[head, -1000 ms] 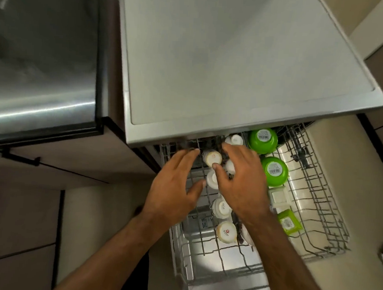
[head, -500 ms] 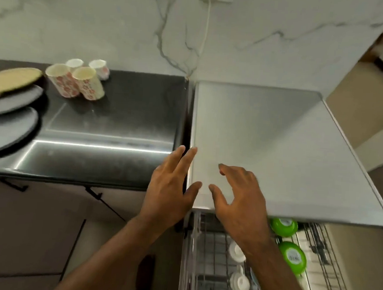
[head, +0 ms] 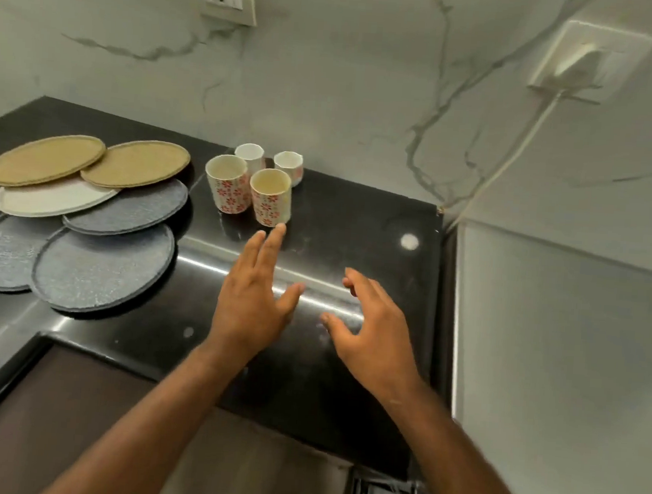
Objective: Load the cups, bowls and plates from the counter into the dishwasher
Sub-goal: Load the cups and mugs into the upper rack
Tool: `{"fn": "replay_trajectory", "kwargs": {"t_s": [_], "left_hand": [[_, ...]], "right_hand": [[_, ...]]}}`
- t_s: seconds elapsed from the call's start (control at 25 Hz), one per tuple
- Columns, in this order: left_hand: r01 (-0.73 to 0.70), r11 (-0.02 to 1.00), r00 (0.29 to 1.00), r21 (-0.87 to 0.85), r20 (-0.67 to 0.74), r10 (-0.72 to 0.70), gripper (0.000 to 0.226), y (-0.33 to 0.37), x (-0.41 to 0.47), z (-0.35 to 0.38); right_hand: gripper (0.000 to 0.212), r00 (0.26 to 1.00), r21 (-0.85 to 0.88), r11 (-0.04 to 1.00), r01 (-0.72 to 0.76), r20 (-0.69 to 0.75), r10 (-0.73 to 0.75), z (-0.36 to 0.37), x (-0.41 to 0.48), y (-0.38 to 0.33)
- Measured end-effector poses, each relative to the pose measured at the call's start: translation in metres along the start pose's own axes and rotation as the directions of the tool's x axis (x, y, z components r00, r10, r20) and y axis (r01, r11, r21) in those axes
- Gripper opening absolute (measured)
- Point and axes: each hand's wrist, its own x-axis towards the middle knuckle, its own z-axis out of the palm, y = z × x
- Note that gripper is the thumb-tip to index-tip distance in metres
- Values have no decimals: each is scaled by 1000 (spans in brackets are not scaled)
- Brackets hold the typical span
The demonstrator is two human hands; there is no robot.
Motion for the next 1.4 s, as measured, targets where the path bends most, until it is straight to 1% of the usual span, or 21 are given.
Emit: {"fn": "replay_trajectory", "kwargs": {"t_s": [0.08, 0.16, 0.28, 0.36, 0.48, 0.52, 0.6, 0.68, 0.76, 0.84, 0.92, 1.04, 1.2, 1.4], "left_hand": [[100, 995, 995, -29, -26, -101, 92, -33, 37, -5], [221, 973, 973, -66, -59, -225, 96, -64, 76, -8], [416, 898, 900, -143, -80, -429, 107, -104, 132, -7], [479, 858, 865, -186, -64, -497, 114, -128, 163, -2], [498, 815, 847, -297, -35, -531, 125, -149, 194, 4], [493, 803, 847, -336, -25, -530, 127, -153, 204, 6], [442, 802, 872, -403, -15, -489, 125, -159, 219, 9], [403, 798, 889, -448, -14, -457, 117, -162, 227, 12], [373, 797, 899, -476, -25, -436, 104, -163, 231, 13], [351, 804, 907, -480, -39, -419, 95, -165, 233, 15], [341, 809, 913, -478, -35, -406, 92, -164, 231, 13], [339, 796, 914, -502, -25, -405, 91, -159, 221, 9], [310, 760, 920, -571, -23, -392, 89, -137, 196, -1], [237, 729, 952, -642, 6, -305, 86, -74, 140, -16]], "right_hand": [[75, 998, 8, 1000, -26, 63, 26, 29, 42, -6], [82, 991, 28, 998, -63, 121, 59, 58, 86, -6], [93, 980, 113, 980, -165, 129, 150, 91, 145, 1], [99, 969, 147, 962, -230, 127, 212, 108, 177, 5], [109, 957, 185, 942, -280, 128, 259, 128, 210, 13], [111, 952, 200, 933, -298, 134, 275, 134, 219, 15], [112, 948, 217, 926, -308, 156, 279, 142, 234, 17], [102, 956, 229, 934, -273, 170, 238, 148, 244, 16], [91, 964, 270, 932, -240, 177, 197, 154, 252, 13], [94, 966, 322, 917, -235, 185, 183, 158, 258, 10], [95, 966, 355, 903, -243, 179, 189, 160, 261, 8], [91, 967, 361, 900, -244, 166, 196, 155, 258, 9], [87, 968, 385, 890, -245, 142, 206, 130, 229, 13], [87, 976, 465, 860, -210, 144, 161, 67, 163, 3]]}}
